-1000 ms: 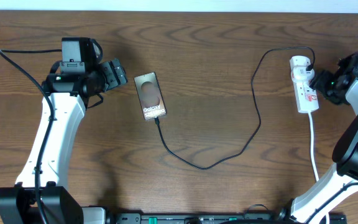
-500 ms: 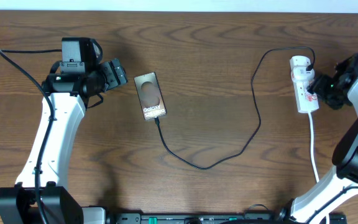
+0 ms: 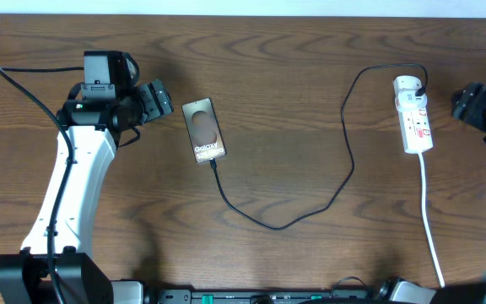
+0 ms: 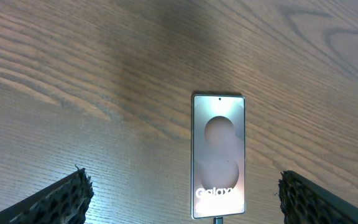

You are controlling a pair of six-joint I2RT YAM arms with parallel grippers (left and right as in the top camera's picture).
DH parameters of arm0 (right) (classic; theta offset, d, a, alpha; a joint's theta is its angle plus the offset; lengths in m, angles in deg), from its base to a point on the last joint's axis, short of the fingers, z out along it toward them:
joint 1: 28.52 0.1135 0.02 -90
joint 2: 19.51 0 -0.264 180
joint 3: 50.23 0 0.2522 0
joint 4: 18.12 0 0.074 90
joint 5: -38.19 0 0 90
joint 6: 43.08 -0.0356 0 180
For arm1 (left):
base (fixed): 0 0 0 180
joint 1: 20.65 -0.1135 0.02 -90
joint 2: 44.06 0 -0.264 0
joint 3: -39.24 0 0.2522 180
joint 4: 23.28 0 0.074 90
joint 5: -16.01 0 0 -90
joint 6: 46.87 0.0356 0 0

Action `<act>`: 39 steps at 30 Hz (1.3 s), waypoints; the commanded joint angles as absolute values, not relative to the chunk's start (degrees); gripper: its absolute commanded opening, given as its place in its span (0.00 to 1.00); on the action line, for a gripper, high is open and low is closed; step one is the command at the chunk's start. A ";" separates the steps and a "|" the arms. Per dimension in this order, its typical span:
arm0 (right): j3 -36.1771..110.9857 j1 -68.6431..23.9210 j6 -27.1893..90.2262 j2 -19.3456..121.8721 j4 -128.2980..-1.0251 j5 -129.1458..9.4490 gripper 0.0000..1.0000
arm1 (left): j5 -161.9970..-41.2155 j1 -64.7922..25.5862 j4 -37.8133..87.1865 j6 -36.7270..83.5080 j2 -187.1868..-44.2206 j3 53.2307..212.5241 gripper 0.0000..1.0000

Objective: Plug charger to phone and switch on socket

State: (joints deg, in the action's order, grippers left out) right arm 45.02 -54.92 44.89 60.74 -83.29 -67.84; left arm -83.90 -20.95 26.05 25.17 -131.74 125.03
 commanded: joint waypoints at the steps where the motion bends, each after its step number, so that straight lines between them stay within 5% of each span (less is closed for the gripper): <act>1: 45.44 -52.82 49.00 55.60 -86.66 -69.59 0.75 | -83.14 -21.01 26.07 25.50 -132.02 125.23 0.93; 6: 45.44 -51.88 49.99 47.47 -92.98 -69.54 0.76 | -83.14 -21.01 26.07 25.50 -132.04 125.23 0.93; 9: 45.44 -51.88 50.01 42.99 -96.76 -69.19 0.99 | -83.14 -21.01 26.07 25.50 -132.02 125.23 0.93; 24: 45.44 -51.88 51.71 32.72 -110.44 -65.83 0.99 | -83.14 -21.01 26.07 25.50 -132.02 125.23 0.93; 39: 42.35 -47.46 52.81 29.53 -102.75 -63.62 0.99 | -83.14 -21.01 26.07 25.50 -132.02 125.23 0.93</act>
State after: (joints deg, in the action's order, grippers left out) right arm 44.19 -50.28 51.98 31.62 -105.85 -65.56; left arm -83.90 -20.95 26.05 25.17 -131.74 125.03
